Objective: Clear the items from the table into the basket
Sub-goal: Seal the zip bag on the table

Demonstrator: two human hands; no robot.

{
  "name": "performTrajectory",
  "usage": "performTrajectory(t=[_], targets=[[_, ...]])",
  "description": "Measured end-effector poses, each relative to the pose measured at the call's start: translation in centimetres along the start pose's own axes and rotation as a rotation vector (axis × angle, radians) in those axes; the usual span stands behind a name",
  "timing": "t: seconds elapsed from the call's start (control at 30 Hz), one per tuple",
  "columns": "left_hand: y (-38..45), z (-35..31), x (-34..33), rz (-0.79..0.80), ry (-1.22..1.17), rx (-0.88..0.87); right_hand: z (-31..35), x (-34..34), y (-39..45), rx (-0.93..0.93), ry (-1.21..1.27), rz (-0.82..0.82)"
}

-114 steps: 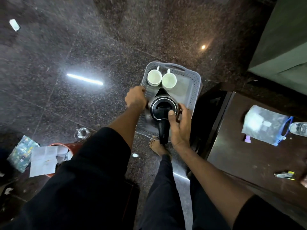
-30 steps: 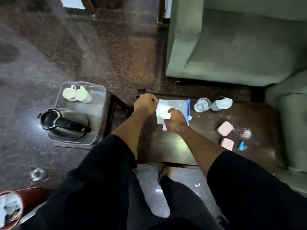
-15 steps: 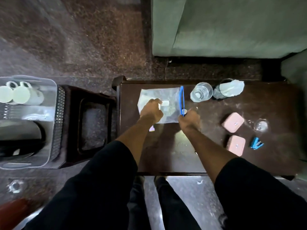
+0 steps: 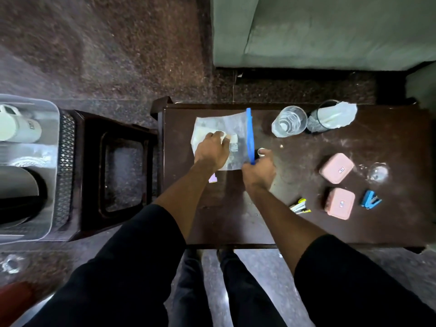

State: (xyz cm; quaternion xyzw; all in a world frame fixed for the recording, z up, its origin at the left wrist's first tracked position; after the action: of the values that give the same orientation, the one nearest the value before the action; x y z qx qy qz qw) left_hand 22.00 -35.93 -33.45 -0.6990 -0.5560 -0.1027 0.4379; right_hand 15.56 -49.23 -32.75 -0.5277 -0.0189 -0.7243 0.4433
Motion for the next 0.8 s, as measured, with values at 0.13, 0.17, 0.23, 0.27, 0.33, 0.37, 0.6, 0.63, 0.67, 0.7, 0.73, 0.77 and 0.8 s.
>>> performTrajectory(t=[0.13,0.17,0.23,0.27,0.33,0.37,0.6,0.63,0.67,0.7,0.73,0.77,0.8], targets=[[-0.2,-1.1,1.1,0.062,-0.284,0.219,2.5,-0.9,-3.1,0.189,0.008,-0.009],[-0.4,-1.5,1.5,0.07,-0.336,0.246,3.1,-1.3,-3.7,0.234,0.036,-0.002],[-0.2,-1.5,1.8,0.06,-0.446,0.289,4.0,-2.0,-4.8,0.328,0.091,0.047],[0.0,-1.2,1.8,0.052,-0.481,0.31,4.3,-2.4,-5.1,0.365,0.108,0.088],[0.5,-0.3,2.2,0.013,-0.471,0.374,4.4,-3.2,-4.9,0.378,0.116,0.178],[0.6,0.1,2.5,-0.023,-0.451,0.411,4.1,-3.5,-4.5,0.362,0.12,0.212],[-0.1,2.7,3.4,-0.307,-0.2,0.312,2.9,-4.3,0.1,0.365,-0.091,0.26],[0.0,3.2,3.0,-0.32,-0.136,0.293,3.2,-4.3,0.5,0.361,-0.125,0.256],[0.1,3.7,2.8,-0.321,-0.082,0.288,3.6,-4.4,0.8,0.353,-0.141,0.246],[0.2,4.1,2.5,-0.316,-0.047,0.283,4.0,-4.5,1.0,0.345,-0.145,0.235],[0.3,4.3,2.3,-0.308,-0.03,0.279,4.5,-4.7,1.3,0.327,-0.136,0.228],[0.6,4.5,2.1,-0.306,-0.022,0.273,5.0,-4.9,1.4,0.297,-0.117,0.229],[0.8,4.6,1.9,-0.309,-0.018,0.268,5.3,-5.2,1.7,0.255,-0.086,0.244]])
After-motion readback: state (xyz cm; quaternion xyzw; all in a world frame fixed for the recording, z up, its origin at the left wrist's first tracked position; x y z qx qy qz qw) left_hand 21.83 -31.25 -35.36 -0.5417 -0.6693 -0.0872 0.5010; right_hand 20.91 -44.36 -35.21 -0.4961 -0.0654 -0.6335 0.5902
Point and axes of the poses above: each hand's wrist, its own y-axis towards the middle knuckle, its own x-axis out of the back of the hand, z = x × y, the point moved 1 cm from there along y, towards the middle knuckle, and after that the axes turned 9 degrees about -y, right-handed, at the moved point
